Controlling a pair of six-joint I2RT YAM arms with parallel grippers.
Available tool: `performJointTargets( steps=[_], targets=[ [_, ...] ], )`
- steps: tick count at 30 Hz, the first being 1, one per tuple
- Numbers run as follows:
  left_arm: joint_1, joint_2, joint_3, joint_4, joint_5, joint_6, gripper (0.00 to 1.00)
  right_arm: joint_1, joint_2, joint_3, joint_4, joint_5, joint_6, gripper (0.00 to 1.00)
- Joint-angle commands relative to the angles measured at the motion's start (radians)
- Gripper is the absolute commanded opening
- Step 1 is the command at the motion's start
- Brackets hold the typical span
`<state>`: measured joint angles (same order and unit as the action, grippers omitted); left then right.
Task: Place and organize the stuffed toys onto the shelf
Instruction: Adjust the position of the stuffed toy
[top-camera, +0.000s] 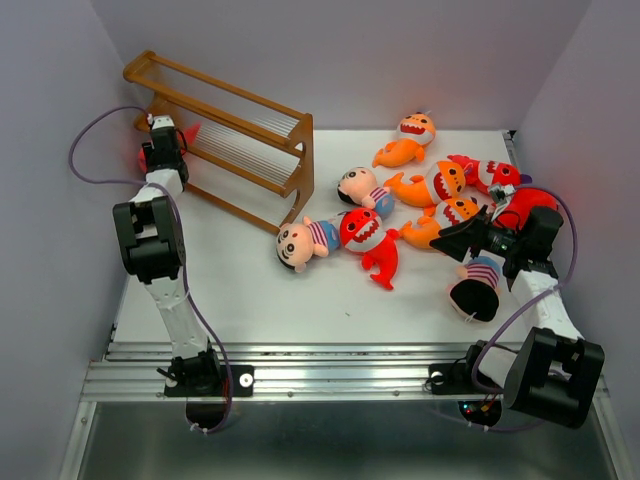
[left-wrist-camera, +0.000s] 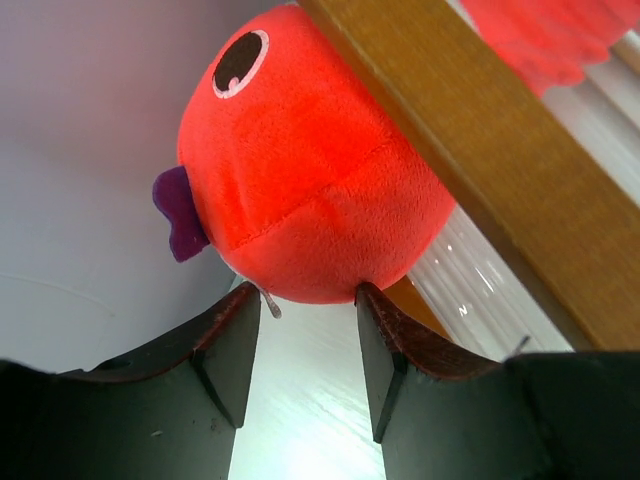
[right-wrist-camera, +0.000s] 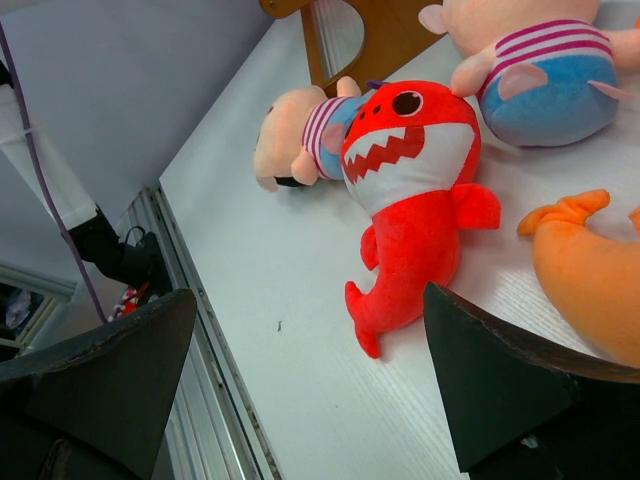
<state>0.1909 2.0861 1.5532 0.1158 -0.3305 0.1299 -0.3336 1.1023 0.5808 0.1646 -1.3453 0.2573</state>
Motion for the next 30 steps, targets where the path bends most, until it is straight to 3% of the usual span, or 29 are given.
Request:
performJointTargets(
  steps=[1,14,24,30],
  targets=[
    [0.001,0.009,0.062,0.039,-0.041,0.016,0.54,-0.007,0.002,0.036,0.032,-0.022,-0.02,1.0],
    [0.001,0.006,0.053,0.078,-0.036,0.065,0.57,-0.007,0.005,0.037,0.032,-0.022,-0.024,1.0],
    [0.001,-0.144,-0.08,0.097,0.034,0.014,0.87,-0.007,-0.009,0.037,0.03,-0.025,-0.021,1.0],
    [0.001,-0.254,-0.166,0.093,0.084,-0.022,0.88,-0.007,-0.025,0.036,0.03,-0.028,-0.021,1.0]
  ],
)
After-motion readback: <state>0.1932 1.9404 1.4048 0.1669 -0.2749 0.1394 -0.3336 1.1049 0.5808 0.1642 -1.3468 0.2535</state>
